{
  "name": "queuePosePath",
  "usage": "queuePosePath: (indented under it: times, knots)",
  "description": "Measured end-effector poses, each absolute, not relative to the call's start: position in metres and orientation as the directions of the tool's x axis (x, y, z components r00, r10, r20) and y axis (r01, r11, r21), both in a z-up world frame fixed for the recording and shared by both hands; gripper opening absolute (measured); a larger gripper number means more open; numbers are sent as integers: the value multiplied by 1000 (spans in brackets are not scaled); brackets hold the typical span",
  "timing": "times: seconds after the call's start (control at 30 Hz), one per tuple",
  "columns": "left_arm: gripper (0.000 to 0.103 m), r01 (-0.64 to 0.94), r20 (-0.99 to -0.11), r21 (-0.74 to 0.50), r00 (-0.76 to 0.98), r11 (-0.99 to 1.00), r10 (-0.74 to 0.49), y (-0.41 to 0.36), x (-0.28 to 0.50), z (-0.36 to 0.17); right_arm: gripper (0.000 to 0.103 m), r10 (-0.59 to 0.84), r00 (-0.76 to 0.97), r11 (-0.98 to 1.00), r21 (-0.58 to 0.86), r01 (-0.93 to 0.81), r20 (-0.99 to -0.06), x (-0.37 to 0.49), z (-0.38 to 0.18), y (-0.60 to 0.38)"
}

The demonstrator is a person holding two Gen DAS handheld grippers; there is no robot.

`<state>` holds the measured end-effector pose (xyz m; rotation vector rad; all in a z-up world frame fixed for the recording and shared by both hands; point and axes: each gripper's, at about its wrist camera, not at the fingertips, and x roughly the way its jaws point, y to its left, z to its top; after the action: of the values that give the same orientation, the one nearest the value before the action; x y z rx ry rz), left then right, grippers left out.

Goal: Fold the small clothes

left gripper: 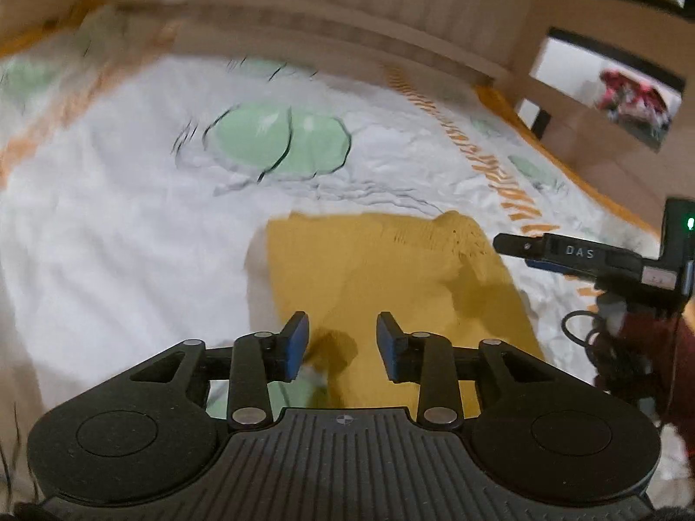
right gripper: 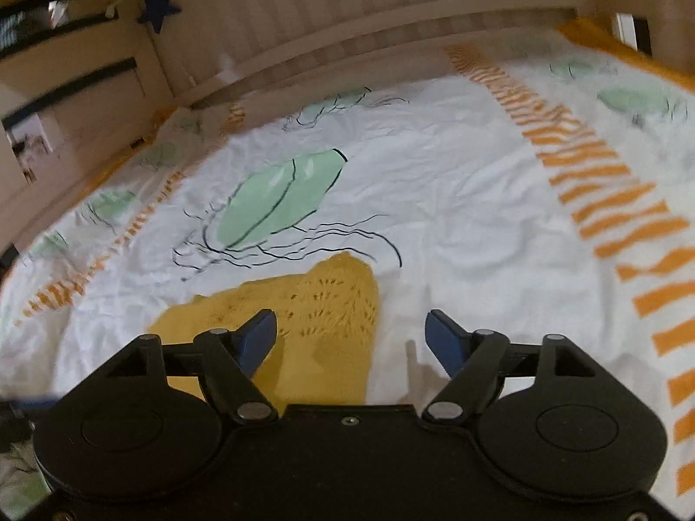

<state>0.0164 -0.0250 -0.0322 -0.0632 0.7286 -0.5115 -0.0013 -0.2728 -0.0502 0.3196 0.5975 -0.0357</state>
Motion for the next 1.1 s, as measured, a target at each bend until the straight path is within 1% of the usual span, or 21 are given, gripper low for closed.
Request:
queuePosePath:
  times: [0.1, 0.17, 0.23, 0.27, 0.33, 0.37, 0.4, 0.5, 0.57, 0.63, 0.7, 0.73, 0.97, 1.0, 1.1]
  knots:
    - [35, 431, -613, -158, 663, 888, -431, -44, 36, -40, 78, 41, 816, 955, 264, 139, -576, 13, -55, -273]
    - [34, 396, -637, -94, 681, 914, -361, -57, 55, -53, 78, 15, 801, 958, 238, 160, -599, 25, -61, -274]
    - [35, 349, -680, -84, 665, 933, -310, -57, 75, -71, 78, -4, 782, 962, 211, 173, -623, 33, -69, -276]
    - [38, 328, -702, -97, 647, 940, -298, -57, 84, -79, 81, -11, 771, 963, 201, 180, -637, 37, -73, -278]
    - [44, 297, -700, -139, 646, 945, -306, -51, 90, -86, 84, -14, 756, 963, 196, 187, -654, 41, -82, -281]
    - [51, 289, -702, -124, 650, 949, -290, -51, 92, -86, 87, -18, 754, 962, 193, 191, -656, 41, -84, -282]
    - [54, 287, -704, -104, 655, 952, -274, -52, 92, -85, 88, -20, 754, 961, 196, 195, -656, 41, -86, -283]
    - [55, 273, -716, -115, 643, 955, -270, -50, 93, -80, 89, -17, 760, 956, 211, 202, -650, 37, -84, -284]
    - [59, 260, -726, -118, 635, 958, -262, -49, 92, -76, 91, -23, 769, 956, 211, 203, -639, 29, -78, -281]
    - [60, 247, -736, -122, 627, 961, -254, -47, 88, -73, 92, -20, 782, 953, 226, 204, -623, 20, -72, -280]
    - [59, 241, -741, -122, 623, 963, -250, -46, 85, -71, 97, -23, 791, 949, 234, 209, -611, 12, -66, -279]
    - [59, 238, -741, -119, 625, 964, -246, -48, 86, -72, 98, -25, 796, 949, 237, 210, -605, 7, -63, -278]
    - [59, 230, -737, -74, 642, 970, -209, -48, 69, -59, 100, -30, 818, 944, 253, 212, -574, -22, -48, -269]
    - [59, 229, -736, -69, 645, 971, -204, -48, 66, -57, 102, -30, 821, 943, 256, 211, -570, -25, -45, -269]
    - [59, 225, -733, -69, 650, 972, -202, -47, 56, -49, 103, -27, 831, 945, 258, 203, -555, -36, -36, -265]
